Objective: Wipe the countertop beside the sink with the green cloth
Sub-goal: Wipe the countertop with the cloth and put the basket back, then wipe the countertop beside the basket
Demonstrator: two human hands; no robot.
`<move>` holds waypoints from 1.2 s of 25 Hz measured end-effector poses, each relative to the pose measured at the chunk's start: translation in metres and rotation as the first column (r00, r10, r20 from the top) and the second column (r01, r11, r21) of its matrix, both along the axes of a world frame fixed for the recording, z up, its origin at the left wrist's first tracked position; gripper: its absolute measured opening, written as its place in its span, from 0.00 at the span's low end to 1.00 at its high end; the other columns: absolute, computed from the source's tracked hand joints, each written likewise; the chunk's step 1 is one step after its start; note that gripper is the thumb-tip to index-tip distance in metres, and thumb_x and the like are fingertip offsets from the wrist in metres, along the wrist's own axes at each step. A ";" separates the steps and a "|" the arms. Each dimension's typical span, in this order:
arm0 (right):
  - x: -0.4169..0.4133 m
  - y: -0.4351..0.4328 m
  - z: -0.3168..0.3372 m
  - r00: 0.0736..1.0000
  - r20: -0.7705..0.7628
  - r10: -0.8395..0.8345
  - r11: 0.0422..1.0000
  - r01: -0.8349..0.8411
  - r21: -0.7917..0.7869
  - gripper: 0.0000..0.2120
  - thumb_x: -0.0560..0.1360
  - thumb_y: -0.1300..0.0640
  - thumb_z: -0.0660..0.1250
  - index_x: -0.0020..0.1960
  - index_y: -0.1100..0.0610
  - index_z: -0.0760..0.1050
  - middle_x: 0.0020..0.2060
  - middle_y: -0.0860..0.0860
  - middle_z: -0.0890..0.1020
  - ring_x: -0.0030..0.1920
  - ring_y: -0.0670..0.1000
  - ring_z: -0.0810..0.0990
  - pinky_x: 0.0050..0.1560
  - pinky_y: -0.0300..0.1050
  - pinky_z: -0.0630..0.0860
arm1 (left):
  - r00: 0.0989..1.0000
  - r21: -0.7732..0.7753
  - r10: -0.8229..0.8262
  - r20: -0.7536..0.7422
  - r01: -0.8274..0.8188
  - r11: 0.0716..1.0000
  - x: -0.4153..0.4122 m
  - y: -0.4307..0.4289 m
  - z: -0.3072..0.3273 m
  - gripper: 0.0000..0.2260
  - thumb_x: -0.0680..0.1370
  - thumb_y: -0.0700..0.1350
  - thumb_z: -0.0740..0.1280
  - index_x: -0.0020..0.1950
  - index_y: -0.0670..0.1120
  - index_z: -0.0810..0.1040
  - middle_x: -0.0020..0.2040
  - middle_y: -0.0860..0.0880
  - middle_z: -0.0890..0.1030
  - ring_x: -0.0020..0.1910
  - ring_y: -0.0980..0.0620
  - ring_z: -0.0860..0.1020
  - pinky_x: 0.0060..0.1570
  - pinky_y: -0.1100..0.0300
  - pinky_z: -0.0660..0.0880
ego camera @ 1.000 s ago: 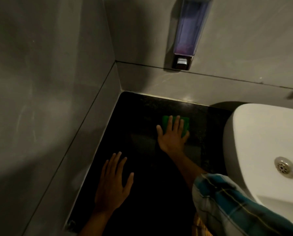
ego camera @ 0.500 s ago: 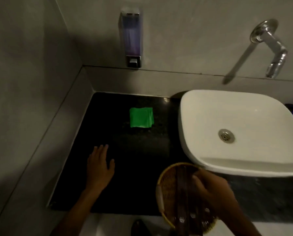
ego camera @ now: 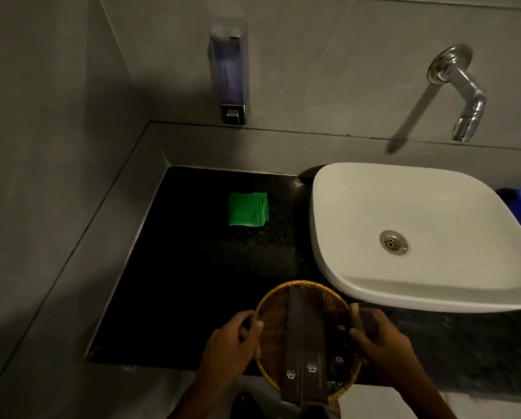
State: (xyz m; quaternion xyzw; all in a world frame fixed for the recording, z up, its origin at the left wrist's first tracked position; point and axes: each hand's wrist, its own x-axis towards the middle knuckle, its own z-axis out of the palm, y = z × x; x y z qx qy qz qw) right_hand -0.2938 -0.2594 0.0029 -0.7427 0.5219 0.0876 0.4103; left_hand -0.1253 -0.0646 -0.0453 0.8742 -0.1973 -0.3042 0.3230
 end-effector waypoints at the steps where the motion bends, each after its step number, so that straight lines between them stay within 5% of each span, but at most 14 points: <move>1: 0.013 0.003 0.002 0.999 0.033 0.026 0.999 -0.027 0.017 0.16 0.75 0.54 0.69 0.61 0.52 0.72 0.42 0.46 0.80 0.44 0.49 0.81 0.49 0.49 0.80 | 0.998 0.006 0.059 0.018 -0.060 0.998 0.013 0.006 0.003 0.20 0.78 0.57 0.62 0.68 0.52 0.71 0.56 0.48 0.82 0.49 0.54 0.78 0.51 0.58 0.77; 5: 0.080 0.022 0.006 0.972 0.221 0.078 0.990 -0.101 0.097 0.12 0.74 0.53 0.71 0.57 0.51 0.75 0.42 0.51 0.84 0.42 0.50 0.84 0.48 0.54 0.83 | 0.982 -0.050 0.176 0.074 -0.172 0.984 0.075 0.032 0.018 0.25 0.77 0.51 0.66 0.73 0.51 0.65 0.64 0.43 0.78 0.61 0.43 0.77 0.60 0.48 0.75; 10: 0.159 0.041 -0.006 0.934 0.317 0.168 0.975 -0.205 0.089 0.14 0.77 0.54 0.66 0.62 0.52 0.72 0.44 0.51 0.83 0.44 0.50 0.83 0.48 0.52 0.82 | 0.953 -0.115 0.267 0.145 -0.252 0.961 0.124 0.059 0.019 0.22 0.79 0.45 0.63 0.73 0.53 0.66 0.67 0.44 0.75 0.63 0.43 0.75 0.62 0.48 0.74; 13: 0.172 0.039 -0.013 0.928 0.193 0.319 0.948 -0.315 -0.053 0.12 0.78 0.48 0.63 0.58 0.53 0.74 0.41 0.49 0.82 0.40 0.49 0.81 0.41 0.46 0.79 | 0.962 -0.118 0.192 0.193 -0.171 0.978 0.123 0.072 0.012 0.18 0.79 0.43 0.62 0.70 0.51 0.70 0.62 0.43 0.78 0.60 0.43 0.77 0.57 0.54 0.74; 18: 0.297 -0.023 -0.012 0.861 0.255 0.440 0.865 -0.329 -0.379 0.14 0.76 0.51 0.66 0.58 0.59 0.76 0.51 0.60 0.84 0.52 0.60 0.82 0.52 0.51 0.79 | 0.907 -0.128 0.309 0.285 -0.284 0.950 0.148 0.076 0.023 0.23 0.77 0.44 0.66 0.72 0.50 0.68 0.68 0.45 0.71 0.66 0.46 0.70 0.64 0.47 0.72; 20: 0.346 -0.038 -0.018 0.798 0.135 0.587 0.760 -0.486 -0.432 0.16 0.76 0.56 0.66 0.62 0.61 0.75 0.59 0.62 0.80 0.60 0.61 0.78 0.60 0.53 0.76 | 0.906 -0.179 0.346 0.243 -0.308 0.934 0.140 0.079 0.029 0.23 0.77 0.43 0.66 0.71 0.50 0.68 0.68 0.46 0.71 0.64 0.47 0.71 0.63 0.45 0.73; 23: 0.375 -0.064 -0.025 0.679 -0.209 0.704 0.589 -0.722 -0.363 0.33 0.74 0.52 0.68 0.75 0.58 0.59 0.74 0.59 0.64 0.74 0.60 0.59 0.72 0.60 0.60 | 0.937 -0.203 0.328 0.122 -0.300 0.932 0.095 0.088 0.029 0.22 0.77 0.43 0.66 0.66 0.62 0.67 0.65 0.53 0.71 0.59 0.53 0.73 0.61 0.47 0.74; 25: 0.323 -0.140 -0.005 0.703 -0.300 0.644 0.625 -0.711 -0.324 0.43 0.72 0.46 0.69 0.78 0.54 0.50 0.78 0.56 0.56 0.77 0.58 0.50 0.74 0.63 0.50 | 0.949 -0.217 0.309 0.066 -0.289 0.932 0.035 0.048 0.055 0.23 0.77 0.43 0.67 0.58 0.71 0.65 0.60 0.57 0.72 0.54 0.58 0.74 0.56 0.54 0.73; 27: 0.322 -0.164 0.001 0.670 -0.397 0.627 0.628 -0.737 -0.250 0.45 0.68 0.41 0.71 0.77 0.54 0.54 0.76 0.56 0.59 0.76 0.60 0.54 0.73 0.63 0.51 | 0.923 -0.254 0.384 -0.028 -0.378 0.890 0.023 0.054 0.051 0.23 0.76 0.42 0.67 0.55 0.71 0.65 0.56 0.58 0.75 0.51 0.59 0.75 0.51 0.56 0.73; 30: 0.310 -0.160 0.006 0.689 -0.317 0.651 0.675 -0.718 -0.173 0.38 0.62 0.43 0.74 0.68 0.55 0.71 0.67 0.57 0.74 0.66 0.59 0.73 0.68 0.56 0.70 | 0.898 -0.236 0.414 -0.146 -0.438 0.867 0.027 0.053 0.041 0.20 0.77 0.38 0.66 0.64 0.58 0.71 0.56 0.51 0.77 0.50 0.57 0.76 0.53 0.52 0.74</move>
